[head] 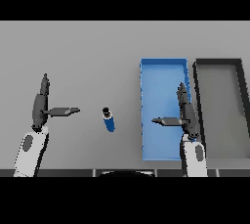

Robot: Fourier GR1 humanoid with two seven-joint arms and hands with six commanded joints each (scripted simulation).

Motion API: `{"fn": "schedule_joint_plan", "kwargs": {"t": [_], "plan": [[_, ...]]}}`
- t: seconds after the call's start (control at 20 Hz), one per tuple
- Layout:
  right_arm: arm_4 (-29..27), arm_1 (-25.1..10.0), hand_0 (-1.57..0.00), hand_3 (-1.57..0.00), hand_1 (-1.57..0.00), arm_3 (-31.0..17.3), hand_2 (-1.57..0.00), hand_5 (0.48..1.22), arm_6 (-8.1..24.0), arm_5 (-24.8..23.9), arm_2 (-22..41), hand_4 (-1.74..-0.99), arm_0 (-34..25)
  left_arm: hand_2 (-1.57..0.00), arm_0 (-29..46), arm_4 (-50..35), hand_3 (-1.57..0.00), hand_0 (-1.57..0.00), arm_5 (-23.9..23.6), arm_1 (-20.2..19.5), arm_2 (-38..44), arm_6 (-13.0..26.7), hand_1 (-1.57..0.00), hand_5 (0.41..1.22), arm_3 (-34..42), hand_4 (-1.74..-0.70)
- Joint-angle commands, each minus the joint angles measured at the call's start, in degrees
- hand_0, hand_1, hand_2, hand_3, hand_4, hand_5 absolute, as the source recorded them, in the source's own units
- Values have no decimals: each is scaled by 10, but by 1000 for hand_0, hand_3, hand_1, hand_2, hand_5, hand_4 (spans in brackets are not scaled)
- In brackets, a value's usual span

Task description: Pick up the blue pipe and place it into the blue bin.

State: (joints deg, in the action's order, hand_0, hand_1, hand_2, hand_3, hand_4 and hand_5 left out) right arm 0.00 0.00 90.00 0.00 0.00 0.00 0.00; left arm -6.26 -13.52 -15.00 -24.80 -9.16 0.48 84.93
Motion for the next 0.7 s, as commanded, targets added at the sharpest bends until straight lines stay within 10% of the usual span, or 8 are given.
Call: {"fn": "schedule_joint_plan", "kwargs": {"t": [0.0,0.25,0.4,0.65], "plan": [[0,0,1,1,1,0,1,598,0,0,0,-1254,1,1,1,0,1,1,-1,0,0,-3,1,605,1,-1186],[-1,-4,1,1,1,12,1,598,-4,1,1,-1254,11,1,5,0,1,1,-1,0,-1,-5,1,605,5,-1186],[69,-72,1,1,1,54,1,597,-50,35,42,-1251,70,1,24,-25,1,1,147,-74,-17,-55,1,604,-8,-1190],[93,-87,1,1,1,75,1,595,-21,38,55,-1228,77,1,36,-20,1,1,193,-97,-33,-79,1,605,6,-1170]]}}
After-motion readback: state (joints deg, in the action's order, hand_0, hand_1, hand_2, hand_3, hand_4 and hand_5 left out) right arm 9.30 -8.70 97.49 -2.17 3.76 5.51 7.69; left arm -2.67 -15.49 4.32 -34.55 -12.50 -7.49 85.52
